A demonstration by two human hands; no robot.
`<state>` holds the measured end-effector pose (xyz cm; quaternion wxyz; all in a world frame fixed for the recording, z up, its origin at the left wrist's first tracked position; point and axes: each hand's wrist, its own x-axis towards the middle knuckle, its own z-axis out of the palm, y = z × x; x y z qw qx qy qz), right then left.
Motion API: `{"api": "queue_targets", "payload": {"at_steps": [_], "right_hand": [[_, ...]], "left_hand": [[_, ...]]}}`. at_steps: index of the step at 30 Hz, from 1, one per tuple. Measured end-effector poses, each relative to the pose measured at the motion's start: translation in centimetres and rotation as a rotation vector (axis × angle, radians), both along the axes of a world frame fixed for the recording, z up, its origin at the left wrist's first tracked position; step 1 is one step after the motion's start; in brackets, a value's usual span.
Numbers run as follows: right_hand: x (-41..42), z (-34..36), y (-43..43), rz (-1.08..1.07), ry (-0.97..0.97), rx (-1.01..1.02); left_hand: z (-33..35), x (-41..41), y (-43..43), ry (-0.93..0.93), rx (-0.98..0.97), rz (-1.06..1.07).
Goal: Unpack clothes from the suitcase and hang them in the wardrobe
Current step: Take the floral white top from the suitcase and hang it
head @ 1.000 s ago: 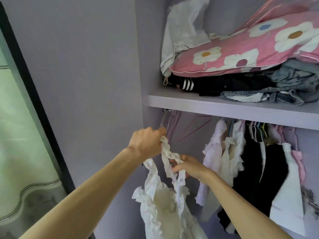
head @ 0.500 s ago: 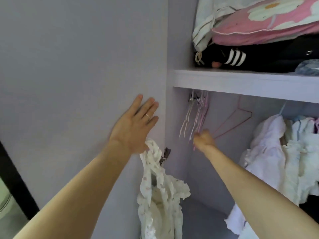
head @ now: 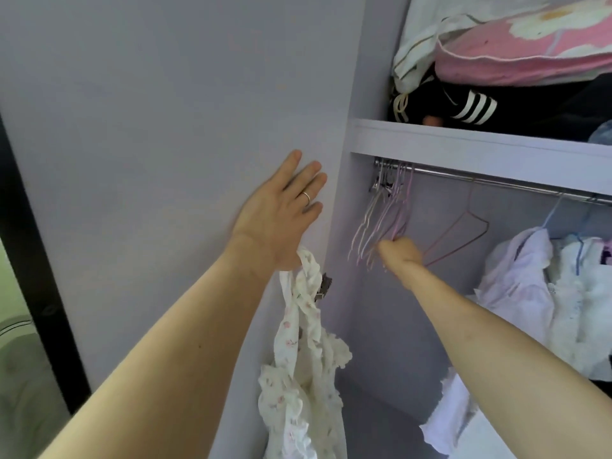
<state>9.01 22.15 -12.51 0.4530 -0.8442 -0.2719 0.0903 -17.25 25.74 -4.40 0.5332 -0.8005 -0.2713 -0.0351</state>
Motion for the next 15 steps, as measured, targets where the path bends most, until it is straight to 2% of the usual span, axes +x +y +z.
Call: {"api": "queue_targets", "payload": {"at_steps": [5, 11, 13, 15], "right_hand": [[-1.1, 2.8, -0.9, -0.102, -0.018, 0.113], [-4.9, 3.5, -7.1, 0.054, 0.082, -0.008], [-6.3, 3.6, -10.4, 0.1, 0.105, -0.061], [-8.1, 4.5, -14.6, 0.123, 0.14, -0.08]], "left_hand": [[-0.3, 0.0, 0.1, 0.0, -0.073, -0.012], [0.9, -0.8, -1.1, 0.056, -0.326, -0.027], [1.2, -0.8, -2.3, 0.001, -0.474, -0.007], [2.0, -0.9, -4.3, -0.154, -0.792, 0.029]]}}
